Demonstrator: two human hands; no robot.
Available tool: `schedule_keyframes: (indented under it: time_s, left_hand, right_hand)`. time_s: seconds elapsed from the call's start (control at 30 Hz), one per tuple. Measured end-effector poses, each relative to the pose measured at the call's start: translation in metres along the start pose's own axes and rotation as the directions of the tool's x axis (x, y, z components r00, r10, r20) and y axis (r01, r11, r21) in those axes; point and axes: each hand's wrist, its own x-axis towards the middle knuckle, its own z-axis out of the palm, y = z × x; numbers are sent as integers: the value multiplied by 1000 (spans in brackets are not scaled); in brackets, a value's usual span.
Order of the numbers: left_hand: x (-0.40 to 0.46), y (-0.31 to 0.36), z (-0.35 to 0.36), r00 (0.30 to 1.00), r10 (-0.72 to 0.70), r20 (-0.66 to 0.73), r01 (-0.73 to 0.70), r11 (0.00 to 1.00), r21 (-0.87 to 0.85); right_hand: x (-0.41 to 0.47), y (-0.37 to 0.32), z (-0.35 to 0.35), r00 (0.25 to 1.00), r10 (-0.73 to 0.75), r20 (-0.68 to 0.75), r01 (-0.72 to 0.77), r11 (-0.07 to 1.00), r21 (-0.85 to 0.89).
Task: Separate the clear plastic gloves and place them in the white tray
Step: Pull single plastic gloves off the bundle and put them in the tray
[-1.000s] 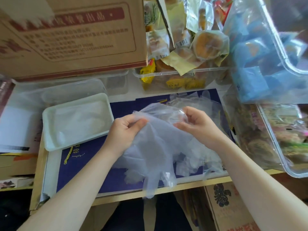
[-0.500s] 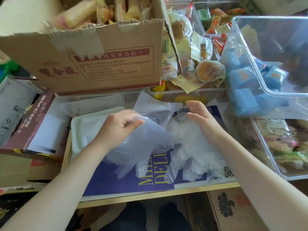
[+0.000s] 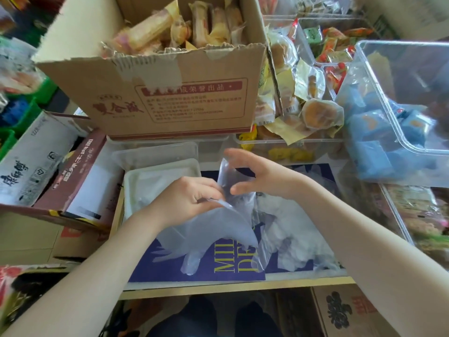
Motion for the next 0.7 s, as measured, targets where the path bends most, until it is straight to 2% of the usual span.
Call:
schedule_keyframes:
  time_s: [0.07, 0.13, 0.2, 0.27, 0.33, 0.4, 0.53, 0.7]
  left_hand:
    - [1, 2, 0, 1000, 17, 2, -17, 1000, -20]
    - [2, 2, 0, 1000, -2, -29, 0, 999, -42]
    - [3, -1, -1, 991, -121, -65, 111, 984, -141]
    - [2, -3, 0, 959, -281, -40, 250, 903, -350]
    - [-2, -6, 4, 940, -340, -10, 298, 837, -460]
    - [-6, -5, 7, 939, -345, -19, 295, 828, -477]
    - [-11, -6, 7, 892, -437, -115, 304, 770, -561]
    - [-18, -14, -1, 816, -549, -181, 371, 737, -565]
  right_hand:
    - [3, -4, 1, 999, 23, 45, -23, 1000, 4]
    - [4, -8, -1, 999, 11, -46, -10, 999, 34]
    - [2, -4, -6, 987, -37, -154, 60, 988, 145]
    - [-1, -1, -13, 960, -77, -268, 154, 947, 282]
    - [-4, 4, -17, 926, -84, -369, 231, 898, 374]
    - [-7, 9, -21, 899, -74, -431, 276, 860, 428]
    - [-12, 20, -22, 853, -17, -522, 262, 878, 400]
    - [-18, 30, -30, 718, 154, -679, 283, 827, 487]
